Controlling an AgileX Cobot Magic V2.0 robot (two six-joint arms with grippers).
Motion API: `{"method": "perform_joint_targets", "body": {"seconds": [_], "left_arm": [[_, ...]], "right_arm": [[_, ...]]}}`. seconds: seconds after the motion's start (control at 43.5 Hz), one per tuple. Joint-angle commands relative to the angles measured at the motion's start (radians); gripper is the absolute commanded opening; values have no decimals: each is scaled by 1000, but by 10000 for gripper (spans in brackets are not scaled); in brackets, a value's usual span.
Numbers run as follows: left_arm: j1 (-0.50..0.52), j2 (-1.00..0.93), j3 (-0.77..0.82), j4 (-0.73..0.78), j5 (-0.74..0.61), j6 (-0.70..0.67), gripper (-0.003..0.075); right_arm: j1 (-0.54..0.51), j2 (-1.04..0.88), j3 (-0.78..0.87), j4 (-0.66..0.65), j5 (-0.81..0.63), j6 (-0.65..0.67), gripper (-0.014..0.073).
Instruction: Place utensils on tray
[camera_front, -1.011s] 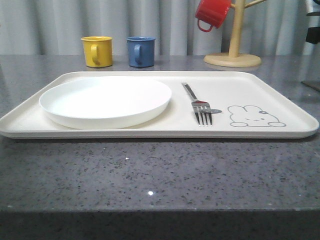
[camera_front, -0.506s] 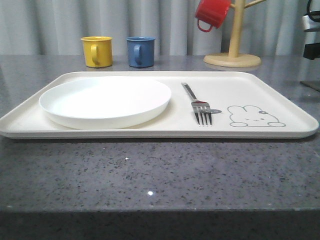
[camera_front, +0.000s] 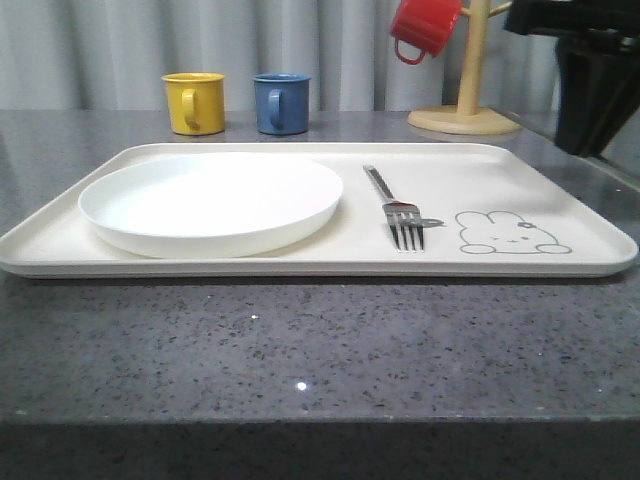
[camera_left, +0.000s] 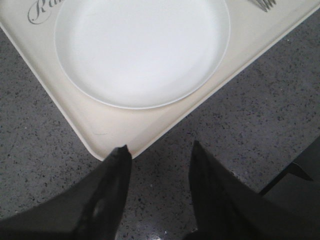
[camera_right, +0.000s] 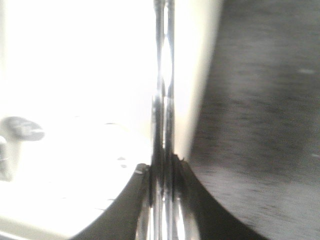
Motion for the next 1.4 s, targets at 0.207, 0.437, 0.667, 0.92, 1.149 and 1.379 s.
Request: {"method": "perform_joint_targets", "body": {"seconds": [0.207,0.437,0.667,0.92,1.149,1.379], "left_arm": [[-7,-13,-26,0,-53,-7,284],[-7,-13,-26,0,-53,-7,284],[-7,-13,-26,0,-53,-7,284],[-7,-13,-26,0,-53,-7,284],[-7,-13,-26,0,-53,-7,284],[-7,-13,-26,0,-53,-7,284]], "right_arm": [[109,25,-29,123,-141,141,66],[111,85,-29,180,-177,178,128],[111,61,-29,132,-177,162,307],[94,-123,-29,-92,-112,47,307],[-75,-188,-29,-197,-44,45,307],[-256,-158,-16,-197,-42,-25,307]]}}
